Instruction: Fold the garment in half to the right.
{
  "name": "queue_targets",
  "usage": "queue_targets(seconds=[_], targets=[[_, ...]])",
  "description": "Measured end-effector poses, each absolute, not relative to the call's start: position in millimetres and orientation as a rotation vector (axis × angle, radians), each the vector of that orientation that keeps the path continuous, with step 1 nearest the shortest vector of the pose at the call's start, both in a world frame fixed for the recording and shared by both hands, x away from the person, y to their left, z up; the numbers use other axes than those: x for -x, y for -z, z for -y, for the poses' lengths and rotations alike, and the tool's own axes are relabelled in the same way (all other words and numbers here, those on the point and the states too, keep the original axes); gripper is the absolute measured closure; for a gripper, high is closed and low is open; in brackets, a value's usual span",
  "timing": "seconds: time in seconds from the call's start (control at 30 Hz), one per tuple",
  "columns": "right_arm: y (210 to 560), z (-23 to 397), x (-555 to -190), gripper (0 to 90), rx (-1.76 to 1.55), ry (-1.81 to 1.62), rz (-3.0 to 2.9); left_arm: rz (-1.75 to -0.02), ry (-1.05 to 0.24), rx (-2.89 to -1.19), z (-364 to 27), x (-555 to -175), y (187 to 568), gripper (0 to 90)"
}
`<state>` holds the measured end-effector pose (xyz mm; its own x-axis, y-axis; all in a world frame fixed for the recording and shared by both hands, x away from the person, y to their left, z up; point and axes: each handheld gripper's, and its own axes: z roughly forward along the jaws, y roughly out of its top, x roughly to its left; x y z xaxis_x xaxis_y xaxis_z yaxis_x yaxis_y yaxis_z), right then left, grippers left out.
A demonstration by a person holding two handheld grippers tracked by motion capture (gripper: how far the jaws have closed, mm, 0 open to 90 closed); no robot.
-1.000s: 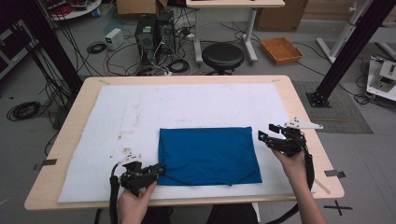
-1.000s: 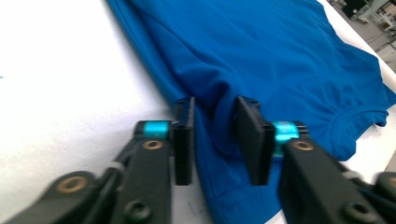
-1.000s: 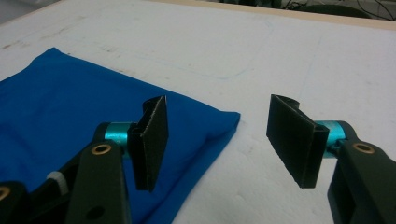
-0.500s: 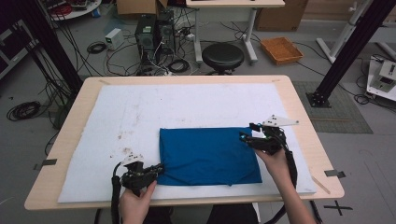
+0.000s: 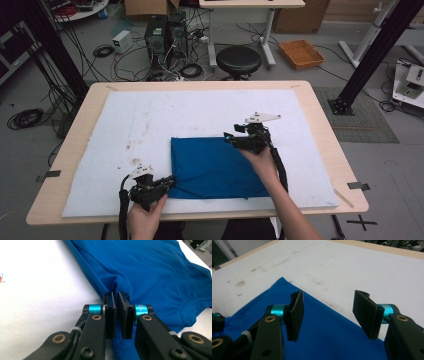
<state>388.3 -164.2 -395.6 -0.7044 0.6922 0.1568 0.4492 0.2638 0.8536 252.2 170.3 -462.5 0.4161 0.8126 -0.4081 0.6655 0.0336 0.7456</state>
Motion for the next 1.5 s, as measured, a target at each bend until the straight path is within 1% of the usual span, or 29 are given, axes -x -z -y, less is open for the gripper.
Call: queue_targets(seconds=[0.3,0.53,0.63,0.83,0.93,1.17,1.23,1.27,1.3,1.37,1.4,1.5], targets=[[401,90,-415,48.3,-1.05,-1.412,-2.392,-1.307,-0.193,-1.681,-172,-250,463,84.4],[410,32,-426,54.7,-1.026,-1.341,-2.477,-1.302,-0.188,-1.68,-173,-250,463,84.4],[415,12,-430,58.0,-1.024,-1.299,-2.505,-1.303,-0.184,-1.676,-173,-250,463,84.4],[427,-19,-438,59.3,-1.038,-1.198,-2.568,-1.301,-0.177,-1.674,-174,-250,464,84.4],[429,-30,-439,59.5,-1.033,-1.15,-2.58,-1.3,-0.176,-1.675,-174,-250,464,84.3],[436,-41,-442,66.6,-1.04,-1.038,-2.589,-1.3,-0.175,-1.676,-175,-250,464,84.3],[438,-42,-443,70.6,-1.032,-1.016,-2.599,-1.3,-0.175,-1.676,-174,-250,464,84.3],[438,-42,-443,73.7,-1.031,-1.009,-2.591,-1.3,-0.175,-1.676,-175,-250,464,84.3],[438,-42,-442,78.7,-1.027,-1.01,-2.593,-1.3,-0.174,-1.676,-175,-250,464,84.3],[437,-42,-442,84.7,-1.019,-1.013,-2.599,-1.301,-0.175,-1.675,-174,-250,464,84.3],[437,-42,-441,86.3,-1.011,-1.008,-2.597,-1.301,-0.175,-1.675,-175,-250,464,84.4],[434,-41,-441,87.1,-1.004,-1.034,-2.589,-1.297,-0.179,-1.676,-175,-250,463,84.4]])
